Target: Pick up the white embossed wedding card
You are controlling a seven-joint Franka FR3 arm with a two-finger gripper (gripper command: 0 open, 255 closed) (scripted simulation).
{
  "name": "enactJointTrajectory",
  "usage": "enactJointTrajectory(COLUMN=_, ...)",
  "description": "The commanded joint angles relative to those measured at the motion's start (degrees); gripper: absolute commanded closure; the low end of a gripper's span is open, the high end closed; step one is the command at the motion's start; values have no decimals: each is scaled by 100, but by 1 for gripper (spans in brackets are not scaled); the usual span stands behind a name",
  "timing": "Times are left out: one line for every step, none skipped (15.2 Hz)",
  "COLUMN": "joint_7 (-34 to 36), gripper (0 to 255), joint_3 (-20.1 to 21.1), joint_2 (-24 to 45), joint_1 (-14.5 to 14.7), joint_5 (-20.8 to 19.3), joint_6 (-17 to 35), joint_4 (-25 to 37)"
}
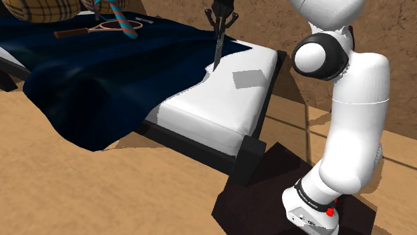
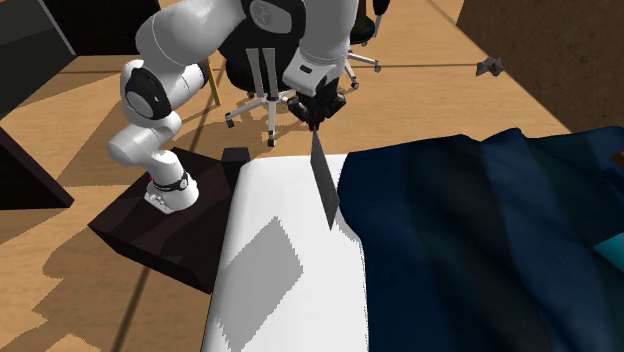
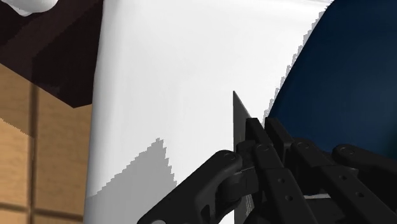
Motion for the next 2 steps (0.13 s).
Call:
enactJointTrajectory(joint_7=68, gripper=255, joint_3=20, joint_2=281, joint_1=2, joint_5=9, joint_6=-327, joint_4=607)
enactJointTrajectory(joint_7=69, gripper=255, joint_3=21, joint_2=287, joint_1=2, joint_5=9, joint_6=-332, joint_4=619)
